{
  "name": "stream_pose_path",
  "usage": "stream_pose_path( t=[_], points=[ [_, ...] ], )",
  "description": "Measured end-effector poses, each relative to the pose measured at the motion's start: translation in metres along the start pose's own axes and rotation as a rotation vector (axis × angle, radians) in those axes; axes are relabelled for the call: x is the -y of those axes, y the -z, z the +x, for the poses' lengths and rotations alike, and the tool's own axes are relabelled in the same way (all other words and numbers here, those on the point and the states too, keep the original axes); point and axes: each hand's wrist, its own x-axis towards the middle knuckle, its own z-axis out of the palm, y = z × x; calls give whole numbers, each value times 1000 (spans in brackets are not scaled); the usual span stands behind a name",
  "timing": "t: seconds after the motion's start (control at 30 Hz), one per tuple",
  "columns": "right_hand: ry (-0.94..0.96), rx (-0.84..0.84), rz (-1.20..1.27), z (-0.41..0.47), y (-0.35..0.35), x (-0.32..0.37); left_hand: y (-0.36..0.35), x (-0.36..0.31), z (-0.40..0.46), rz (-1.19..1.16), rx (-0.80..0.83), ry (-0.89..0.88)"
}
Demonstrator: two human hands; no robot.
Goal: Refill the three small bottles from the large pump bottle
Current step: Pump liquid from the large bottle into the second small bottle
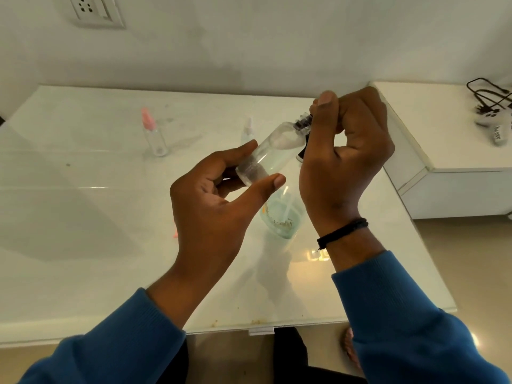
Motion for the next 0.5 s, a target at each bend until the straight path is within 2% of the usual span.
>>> stream_pose_path(
  t=[0.5],
  points=[
    [-10,-2,4,-6,0,-2,0,-2,-1,-1,2,9]
  ],
)
